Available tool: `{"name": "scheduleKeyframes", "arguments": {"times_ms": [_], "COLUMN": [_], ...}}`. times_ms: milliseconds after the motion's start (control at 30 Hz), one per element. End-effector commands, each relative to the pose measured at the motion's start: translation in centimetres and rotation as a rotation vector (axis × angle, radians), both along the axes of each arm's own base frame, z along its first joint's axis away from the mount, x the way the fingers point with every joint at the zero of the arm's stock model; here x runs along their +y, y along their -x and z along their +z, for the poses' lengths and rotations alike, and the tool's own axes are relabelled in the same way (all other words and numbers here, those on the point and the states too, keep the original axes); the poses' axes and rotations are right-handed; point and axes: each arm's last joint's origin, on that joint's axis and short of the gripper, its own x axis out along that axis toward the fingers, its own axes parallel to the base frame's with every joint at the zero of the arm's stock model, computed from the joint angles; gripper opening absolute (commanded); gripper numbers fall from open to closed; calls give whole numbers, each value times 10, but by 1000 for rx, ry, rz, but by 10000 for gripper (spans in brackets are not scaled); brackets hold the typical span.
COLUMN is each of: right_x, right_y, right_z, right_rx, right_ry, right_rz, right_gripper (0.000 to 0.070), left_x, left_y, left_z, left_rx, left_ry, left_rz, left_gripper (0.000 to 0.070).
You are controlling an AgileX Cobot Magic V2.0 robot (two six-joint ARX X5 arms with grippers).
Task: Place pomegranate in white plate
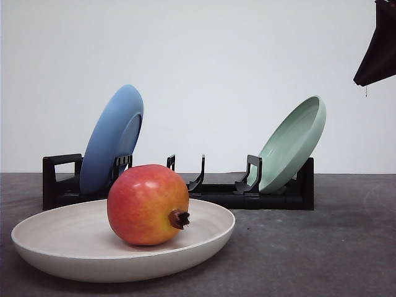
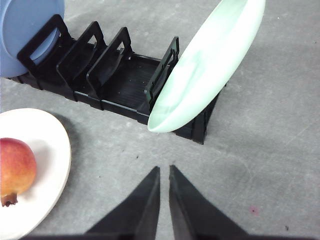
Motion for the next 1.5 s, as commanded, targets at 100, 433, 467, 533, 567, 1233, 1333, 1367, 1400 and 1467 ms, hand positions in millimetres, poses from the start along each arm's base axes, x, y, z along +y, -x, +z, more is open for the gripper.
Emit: {"name": "scheduleKeyframes", "arguments": {"times_ms": [100, 433, 467, 533, 567, 1233, 1333, 1367, 1400, 1467], "right_x": [1, 1, 1, 1, 1, 1, -4, -7, -10, -16], "right_y": [-1, -1, -2, -2, -2, -1, 5, 7, 10, 17], "right_z": [2, 2, 2, 2, 2, 3, 6, 6, 6, 2], "right_rx": [-16, -16, -17, -17, -17, -36, -93, -108, -125, -173], "right_ry": [1, 1, 1, 1, 1, 28, 94, 106, 122, 147], "right_rz": [7, 8, 8, 8, 8, 21, -5, -34, -71, -148], "right_gripper": [29, 29, 29, 29, 29, 29, 29, 29, 29, 29], "left_x": [2, 2, 2, 1, 1, 1, 1, 1, 1, 1], "left_y": [2, -5, -5, -5, -5, -5, -5, -5, -5, -5], "left_z": [-3, -22, -22, -21, -21, -20, -20, -20, -20, -20], "left_rx": [-44, -65, -71, -74, -75, -88, -89, -88, -88, -88], "left_ry": [-47, -70, -70, -69, -62, -29, -29, -29, -29, -29], "left_rz": [15, 6, 6, 4, 5, 11, 11, 11, 11, 11], "left_gripper": [16, 16, 16, 16, 16, 16, 16, 16, 16, 16]}}
